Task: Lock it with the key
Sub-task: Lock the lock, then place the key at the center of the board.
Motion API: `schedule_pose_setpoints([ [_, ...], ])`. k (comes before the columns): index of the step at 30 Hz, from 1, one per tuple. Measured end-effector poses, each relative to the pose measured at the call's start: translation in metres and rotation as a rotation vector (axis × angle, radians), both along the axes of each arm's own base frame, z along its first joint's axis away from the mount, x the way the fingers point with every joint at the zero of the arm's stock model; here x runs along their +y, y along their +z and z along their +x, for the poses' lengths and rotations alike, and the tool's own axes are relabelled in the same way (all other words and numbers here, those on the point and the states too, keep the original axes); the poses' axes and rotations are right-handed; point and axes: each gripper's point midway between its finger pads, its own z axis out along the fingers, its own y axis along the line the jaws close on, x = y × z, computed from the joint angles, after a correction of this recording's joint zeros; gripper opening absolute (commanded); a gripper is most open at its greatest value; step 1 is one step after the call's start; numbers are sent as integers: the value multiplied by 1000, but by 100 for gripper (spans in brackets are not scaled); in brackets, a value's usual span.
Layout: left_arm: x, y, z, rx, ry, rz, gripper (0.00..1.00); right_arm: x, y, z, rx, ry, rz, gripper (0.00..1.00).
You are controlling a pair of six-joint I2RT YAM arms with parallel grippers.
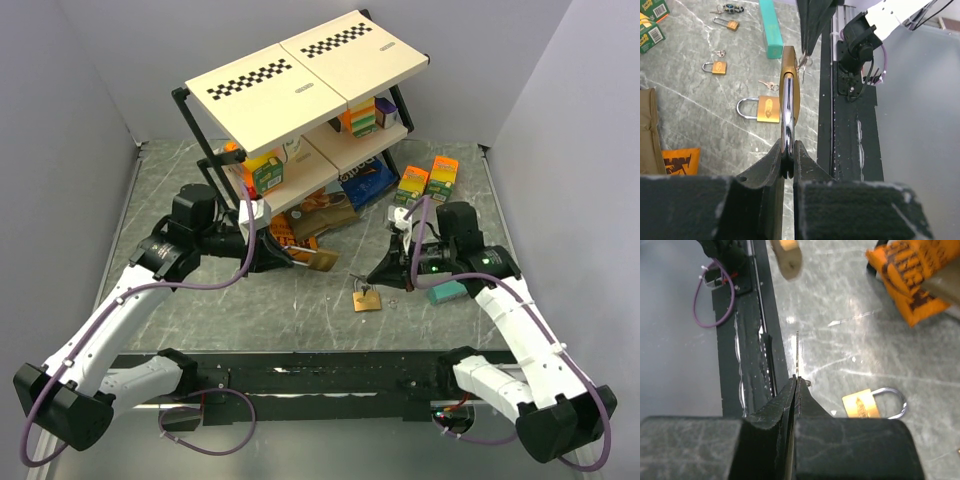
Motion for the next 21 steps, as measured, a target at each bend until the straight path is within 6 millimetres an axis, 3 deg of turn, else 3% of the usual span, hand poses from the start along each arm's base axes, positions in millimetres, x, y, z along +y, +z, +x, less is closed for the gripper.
schedule_pose_setpoints([
  [7,8,-12,-3,-48,0,49,1,1,-62,12,183,-102,-79,0],
  [21,35,-68,-20,-64,-23,235,1,52,-153,17,478,-58,-194,0],
])
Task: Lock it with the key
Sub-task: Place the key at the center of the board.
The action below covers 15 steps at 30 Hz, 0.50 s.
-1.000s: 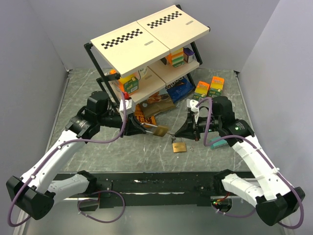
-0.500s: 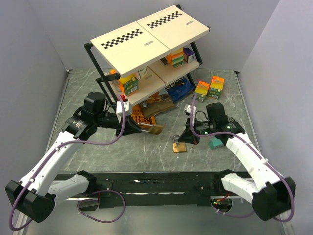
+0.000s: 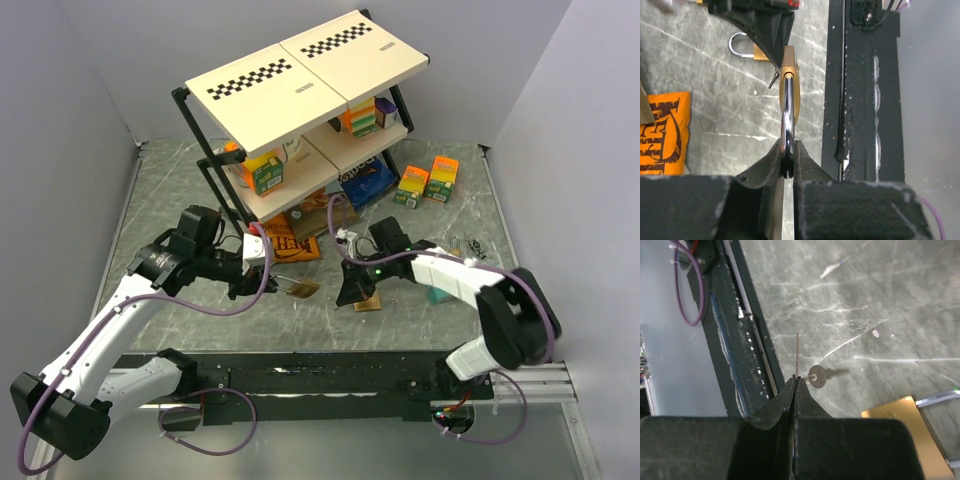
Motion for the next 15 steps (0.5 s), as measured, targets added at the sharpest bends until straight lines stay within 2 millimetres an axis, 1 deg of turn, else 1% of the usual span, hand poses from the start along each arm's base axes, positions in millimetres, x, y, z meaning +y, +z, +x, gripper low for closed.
schedule_pose_setpoints([
  [4,3,-4,1,-22,-3,20,1,8,-19,9,87,-4,-29,0],
  [7,5,-6,1,-28,-7,32,1,17,-27,20,123,-10,-31,0],
  [10,6,-10,-1,-30,-13,42,1,20,-32,25,136,-16,-33,0],
  [12,7,-13,-2,-25,-18,49,1,22,-36,26,152,-21,-35,6],
  [13,8,-14,-3,-24,-20,52,1,22,-38,27,160,-24,-37,17],
  [15,8,-15,-3,-27,-24,57,1,22,-43,27,177,-29,-43,30],
])
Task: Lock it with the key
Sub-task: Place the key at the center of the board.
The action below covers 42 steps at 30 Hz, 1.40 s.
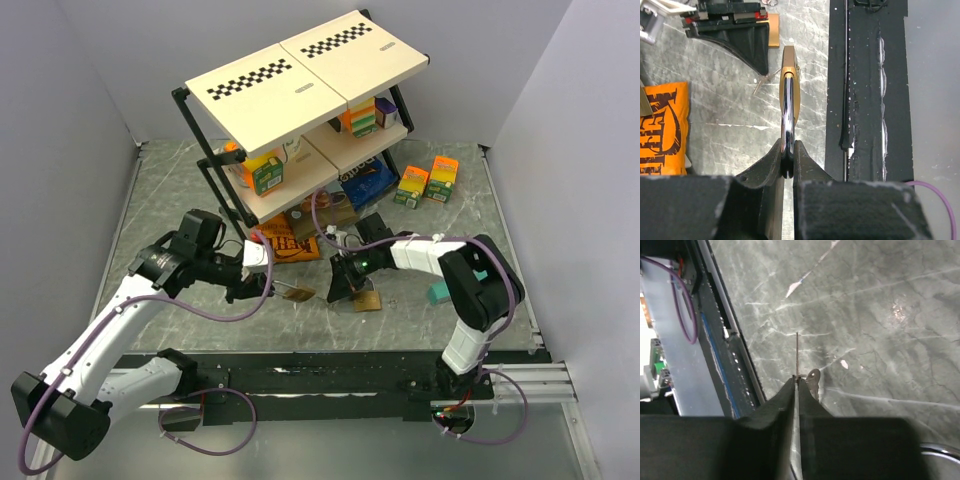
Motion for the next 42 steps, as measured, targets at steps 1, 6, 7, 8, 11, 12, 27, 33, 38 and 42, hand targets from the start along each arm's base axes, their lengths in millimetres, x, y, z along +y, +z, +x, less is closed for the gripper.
schedule_pose_setpoints([
  [1,0,0,0,-5,-3,1,1,0,-2,0,7,-3,-3,43],
  [6,1,-4,0,-8,-17,12,1,0,-3,2,18,-13,-4,64],
  [7,1,-6,0,-2,-19,16,1,0,-1,3,12,-11,0,68],
  [8,1,-9,0,9,-28,25,1,-1,2,4,2,-5,5,70],
  [11,1,-15,-3,43,-41,41,1,-1,18,7,-49,14,37,82],
  [12,1,-16,-3,51,-48,44,1,0,26,6,-69,21,53,86],
  [27,-20,11,7,109,-121,-29,1,15,175,-65,-582,288,427,92],
  [33,-26,20,11,135,-128,-49,1,24,160,-69,-574,307,393,76],
  [38,-29,24,10,151,-129,-54,1,27,159,-62,-593,283,383,59],
  [42,-31,25,9,166,-122,-56,1,30,164,-56,-612,260,389,43],
])
